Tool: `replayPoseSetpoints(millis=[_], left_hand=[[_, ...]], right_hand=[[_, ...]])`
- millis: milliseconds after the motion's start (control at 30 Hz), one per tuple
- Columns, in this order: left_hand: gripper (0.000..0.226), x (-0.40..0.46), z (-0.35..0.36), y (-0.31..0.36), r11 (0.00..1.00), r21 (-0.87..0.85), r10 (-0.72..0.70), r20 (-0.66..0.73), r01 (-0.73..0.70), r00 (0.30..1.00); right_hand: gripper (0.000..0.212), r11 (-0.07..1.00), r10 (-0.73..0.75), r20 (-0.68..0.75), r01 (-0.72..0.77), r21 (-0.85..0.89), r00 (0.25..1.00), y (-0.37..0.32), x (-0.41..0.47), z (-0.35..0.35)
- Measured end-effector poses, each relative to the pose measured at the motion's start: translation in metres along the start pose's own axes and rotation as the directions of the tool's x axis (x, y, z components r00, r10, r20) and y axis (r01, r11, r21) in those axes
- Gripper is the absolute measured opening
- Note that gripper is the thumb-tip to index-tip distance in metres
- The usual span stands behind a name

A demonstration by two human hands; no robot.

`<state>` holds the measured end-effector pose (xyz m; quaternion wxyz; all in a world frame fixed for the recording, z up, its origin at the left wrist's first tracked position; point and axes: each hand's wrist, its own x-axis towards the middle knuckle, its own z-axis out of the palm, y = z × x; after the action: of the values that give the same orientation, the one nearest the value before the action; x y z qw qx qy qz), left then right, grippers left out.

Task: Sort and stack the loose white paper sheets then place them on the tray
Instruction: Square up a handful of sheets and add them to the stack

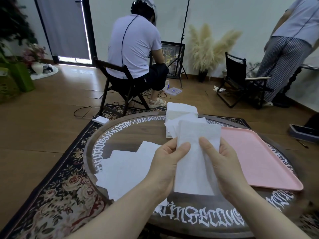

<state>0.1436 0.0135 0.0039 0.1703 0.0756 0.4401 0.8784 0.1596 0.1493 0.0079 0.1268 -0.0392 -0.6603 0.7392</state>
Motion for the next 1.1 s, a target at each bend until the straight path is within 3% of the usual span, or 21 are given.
replayPoseSetpoints(millis=[233,300,367,433,533,633,733,800,967,1100], left_hand=[[0.019,0.0,-0.002,0.001,0.999,0.039,-0.001,-0.008,0.002,1.0],[0.021,0.001,-0.005,0.003,0.993,0.117,0.012,-0.004,-0.012,1.0],[0.02,0.001,-0.009,0.007,0.968,0.245,0.05,0.023,-0.054,0.999],[0.02,-0.002,-0.012,0.01,0.932,0.355,0.047,0.073,-0.07,0.996],[0.019,-0.007,-0.014,0.012,0.9,0.433,-0.017,0.149,-0.049,0.989],[0.019,-0.01,-0.017,0.014,0.894,0.444,-0.011,0.173,-0.068,0.985],[0.02,-0.009,-0.019,0.016,0.918,0.388,0.022,0.149,-0.079,0.989],[0.024,-0.007,-0.021,0.016,0.943,0.325,0.029,0.117,-0.066,0.993],[0.026,-0.004,-0.019,0.016,0.971,0.231,0.033,0.111,-0.058,0.993],[0.021,0.0,-0.02,0.021,0.948,0.263,0.195,-0.04,-0.177,0.98]], right_hand=[[0.032,1.0,-0.005,0.014,0.005,-0.009,1.0,-0.003,-0.001,0.001],[0.041,0.992,-0.088,-0.041,0.084,-0.096,0.995,-0.007,0.0,-0.001],[0.043,0.938,-0.265,-0.069,0.241,-0.249,0.962,-0.014,0.003,-0.006],[0.043,0.84,-0.394,0.015,0.366,-0.399,0.919,-0.021,0.005,-0.013],[0.039,0.767,-0.353,0.207,0.409,-0.494,0.912,-0.024,0.008,-0.023],[0.026,0.821,-0.262,0.269,0.36,-0.443,0.927,-0.019,0.007,-0.025],[0.023,0.865,-0.225,0.251,0.311,-0.393,0.942,-0.016,0.009,-0.026],[0.023,0.931,-0.183,0.226,0.243,-0.273,0.957,-0.014,0.012,-0.03],[0.051,0.998,-0.015,0.224,0.028,-0.054,0.974,-0.002,0.01,-0.028],[0.056,0.998,-0.045,0.215,0.035,0.051,0.976,-0.004,0.015,-0.032]])
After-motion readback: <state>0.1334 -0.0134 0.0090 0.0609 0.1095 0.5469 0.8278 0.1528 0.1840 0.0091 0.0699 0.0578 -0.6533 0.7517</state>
